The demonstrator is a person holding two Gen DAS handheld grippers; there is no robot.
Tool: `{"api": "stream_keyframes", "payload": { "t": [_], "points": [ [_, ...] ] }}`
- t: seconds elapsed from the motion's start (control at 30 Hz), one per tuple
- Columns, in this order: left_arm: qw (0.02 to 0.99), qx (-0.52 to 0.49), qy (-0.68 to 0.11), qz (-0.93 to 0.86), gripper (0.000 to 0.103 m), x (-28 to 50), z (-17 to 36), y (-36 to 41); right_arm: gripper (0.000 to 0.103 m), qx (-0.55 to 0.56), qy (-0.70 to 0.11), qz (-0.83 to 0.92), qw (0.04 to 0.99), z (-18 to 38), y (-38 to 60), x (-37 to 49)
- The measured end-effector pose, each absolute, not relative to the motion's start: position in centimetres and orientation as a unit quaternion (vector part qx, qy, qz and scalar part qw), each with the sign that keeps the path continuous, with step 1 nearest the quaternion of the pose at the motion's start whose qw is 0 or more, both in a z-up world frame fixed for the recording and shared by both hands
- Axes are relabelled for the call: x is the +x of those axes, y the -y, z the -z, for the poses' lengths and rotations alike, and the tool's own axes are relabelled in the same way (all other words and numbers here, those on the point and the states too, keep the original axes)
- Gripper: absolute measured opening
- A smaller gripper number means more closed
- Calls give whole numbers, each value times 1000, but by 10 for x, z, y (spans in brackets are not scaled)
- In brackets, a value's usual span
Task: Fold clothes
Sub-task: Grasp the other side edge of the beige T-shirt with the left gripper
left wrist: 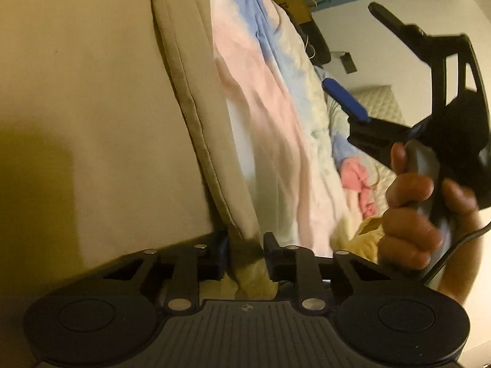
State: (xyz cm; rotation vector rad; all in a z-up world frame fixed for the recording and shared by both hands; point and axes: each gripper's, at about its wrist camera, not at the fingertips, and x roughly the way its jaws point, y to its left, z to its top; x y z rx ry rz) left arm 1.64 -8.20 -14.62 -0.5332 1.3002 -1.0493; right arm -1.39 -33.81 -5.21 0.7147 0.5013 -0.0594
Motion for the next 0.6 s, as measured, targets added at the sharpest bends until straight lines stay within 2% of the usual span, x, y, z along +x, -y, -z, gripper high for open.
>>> {"api": "stream_keyframes", "payload": {
  "t": [0.03, 0.07, 0.1, 0.3, 0.6],
  "points": [
    [642, -229, -568, 461, 18, 16, 146, 81, 96, 345, -243, 31, 906, 52, 338, -14],
    [645, -225, -567, 461, 9, 17, 144, 80, 96, 344, -243, 33, 906, 52, 338, -15],
    [648, -221, -564, 461, 6, 17, 142, 78, 96, 343, -243, 35, 907, 52, 338, -15],
    [666, -229, -533, 469, 5, 7, 100, 47, 96, 326, -254, 41, 910, 51, 333, -13],
    [702, -238, -523, 420, 5, 16, 46, -40, 96, 300, -271, 32, 914, 52, 320, -12]
  ]
}}
